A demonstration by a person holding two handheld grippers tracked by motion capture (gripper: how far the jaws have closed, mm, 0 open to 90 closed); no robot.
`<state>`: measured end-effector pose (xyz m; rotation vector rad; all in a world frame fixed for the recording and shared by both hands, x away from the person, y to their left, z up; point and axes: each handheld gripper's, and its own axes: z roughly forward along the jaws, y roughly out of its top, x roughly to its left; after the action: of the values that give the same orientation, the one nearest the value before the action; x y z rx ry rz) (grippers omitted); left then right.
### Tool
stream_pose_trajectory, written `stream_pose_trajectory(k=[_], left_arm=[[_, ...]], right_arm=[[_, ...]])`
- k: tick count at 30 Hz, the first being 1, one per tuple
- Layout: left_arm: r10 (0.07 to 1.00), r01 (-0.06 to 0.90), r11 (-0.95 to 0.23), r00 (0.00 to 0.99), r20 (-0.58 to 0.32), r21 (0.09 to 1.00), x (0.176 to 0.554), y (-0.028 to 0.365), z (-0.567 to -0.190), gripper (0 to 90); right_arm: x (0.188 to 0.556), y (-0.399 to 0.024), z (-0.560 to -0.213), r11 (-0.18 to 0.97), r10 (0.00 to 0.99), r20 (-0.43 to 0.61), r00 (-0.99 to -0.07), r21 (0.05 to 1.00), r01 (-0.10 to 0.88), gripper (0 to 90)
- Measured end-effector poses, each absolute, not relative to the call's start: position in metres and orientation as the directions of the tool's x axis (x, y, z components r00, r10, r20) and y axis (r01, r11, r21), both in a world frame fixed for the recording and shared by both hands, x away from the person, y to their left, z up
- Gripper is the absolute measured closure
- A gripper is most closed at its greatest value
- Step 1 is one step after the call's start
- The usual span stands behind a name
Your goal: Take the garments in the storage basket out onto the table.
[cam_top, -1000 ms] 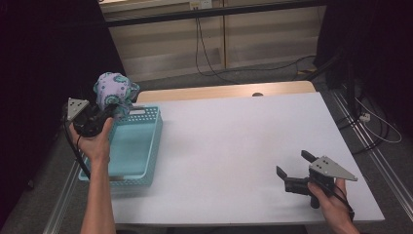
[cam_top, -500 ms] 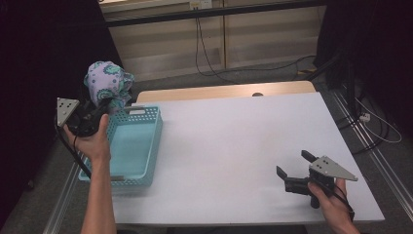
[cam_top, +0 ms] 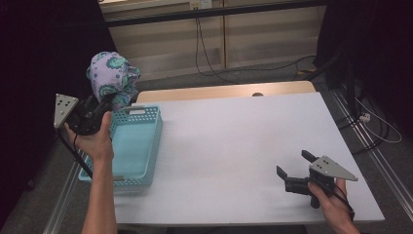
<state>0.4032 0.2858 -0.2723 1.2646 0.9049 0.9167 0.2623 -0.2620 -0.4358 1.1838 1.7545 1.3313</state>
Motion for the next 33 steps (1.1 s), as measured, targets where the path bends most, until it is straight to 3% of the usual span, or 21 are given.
stream_pose_trajectory(k=[9, 33], left_arm=[[0.883, -0.032, 0.105, 0.463, -0.078, 0.994, 0.395, 0.271, -0.258, 64.2], [0.772, 0.068, 0.012, 0.634, -0.052, 0.998, 0.397, 0.21, -0.263, 64.2]], right_arm=[[0.261, -0.262, -0.435, 0.085, 0.916, 0.035, -0.399, 0.957, 0.277, 0.7], [0.261, -0.262, -0.435, 0.09, 0.914, 0.031, -0.405, 0.957, 0.276, 0.7]])
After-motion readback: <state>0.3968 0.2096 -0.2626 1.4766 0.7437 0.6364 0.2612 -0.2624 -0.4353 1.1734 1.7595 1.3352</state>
